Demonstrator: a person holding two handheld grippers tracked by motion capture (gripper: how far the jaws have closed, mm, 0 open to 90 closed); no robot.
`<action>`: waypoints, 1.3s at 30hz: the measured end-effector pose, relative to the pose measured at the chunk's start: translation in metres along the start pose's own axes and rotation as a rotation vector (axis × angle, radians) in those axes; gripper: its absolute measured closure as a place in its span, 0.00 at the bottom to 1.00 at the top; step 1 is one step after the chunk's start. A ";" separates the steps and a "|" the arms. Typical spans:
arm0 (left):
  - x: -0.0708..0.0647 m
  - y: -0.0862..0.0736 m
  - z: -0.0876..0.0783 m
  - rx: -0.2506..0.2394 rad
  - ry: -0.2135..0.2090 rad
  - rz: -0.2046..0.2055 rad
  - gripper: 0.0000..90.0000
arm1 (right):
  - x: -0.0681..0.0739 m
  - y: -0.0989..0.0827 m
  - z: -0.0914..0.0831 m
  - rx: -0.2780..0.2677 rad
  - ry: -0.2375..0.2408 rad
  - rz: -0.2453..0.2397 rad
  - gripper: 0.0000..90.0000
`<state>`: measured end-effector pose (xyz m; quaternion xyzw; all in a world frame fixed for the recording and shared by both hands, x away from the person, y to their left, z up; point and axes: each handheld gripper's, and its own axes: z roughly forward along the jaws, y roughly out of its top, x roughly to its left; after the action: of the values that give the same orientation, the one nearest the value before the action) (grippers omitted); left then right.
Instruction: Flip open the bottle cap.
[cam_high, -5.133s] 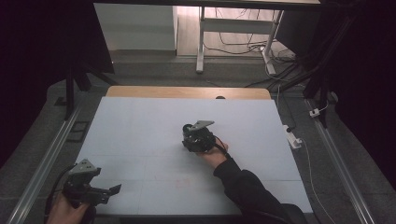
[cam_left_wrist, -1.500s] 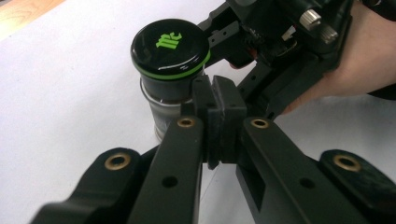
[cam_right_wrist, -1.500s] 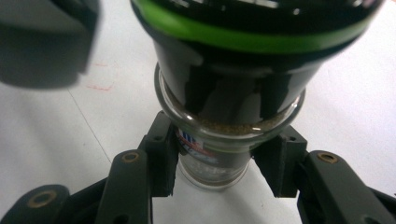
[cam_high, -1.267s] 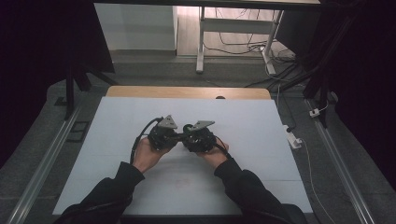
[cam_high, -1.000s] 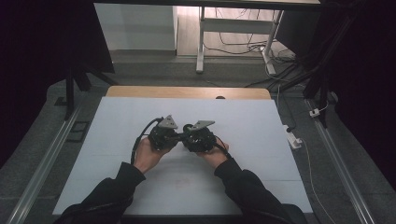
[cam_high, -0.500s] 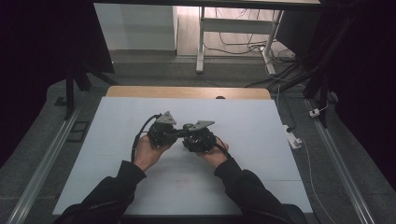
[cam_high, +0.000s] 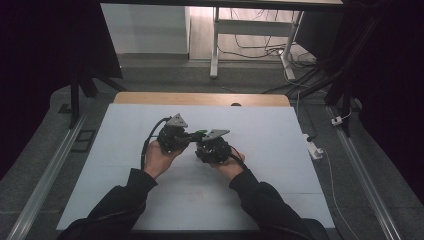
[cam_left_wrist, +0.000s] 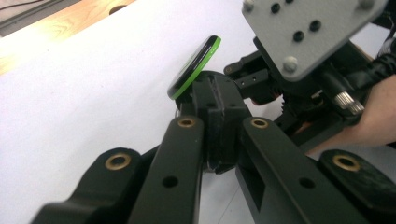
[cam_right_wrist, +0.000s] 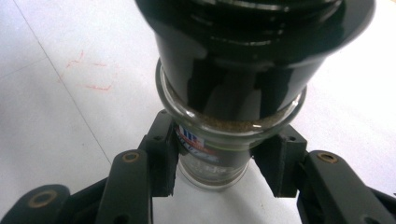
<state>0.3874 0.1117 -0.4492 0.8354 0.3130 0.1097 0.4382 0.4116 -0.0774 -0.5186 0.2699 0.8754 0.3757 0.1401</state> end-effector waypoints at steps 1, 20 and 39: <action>0.001 0.001 0.001 0.006 0.006 -0.003 0.99 | 0.000 0.000 0.000 0.001 0.000 -0.005 0.58; 0.011 0.002 0.002 0.021 0.019 -0.018 0.93 | 0.001 0.000 0.000 0.000 -0.001 -0.010 0.58; 0.007 -0.012 -0.027 0.025 0.005 -0.034 0.46 | 0.000 -0.001 0.000 0.002 0.025 -0.003 0.39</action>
<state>0.3755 0.1394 -0.4435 0.8351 0.3298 0.1006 0.4286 0.4115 -0.0782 -0.5189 0.2641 0.8778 0.3781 0.1296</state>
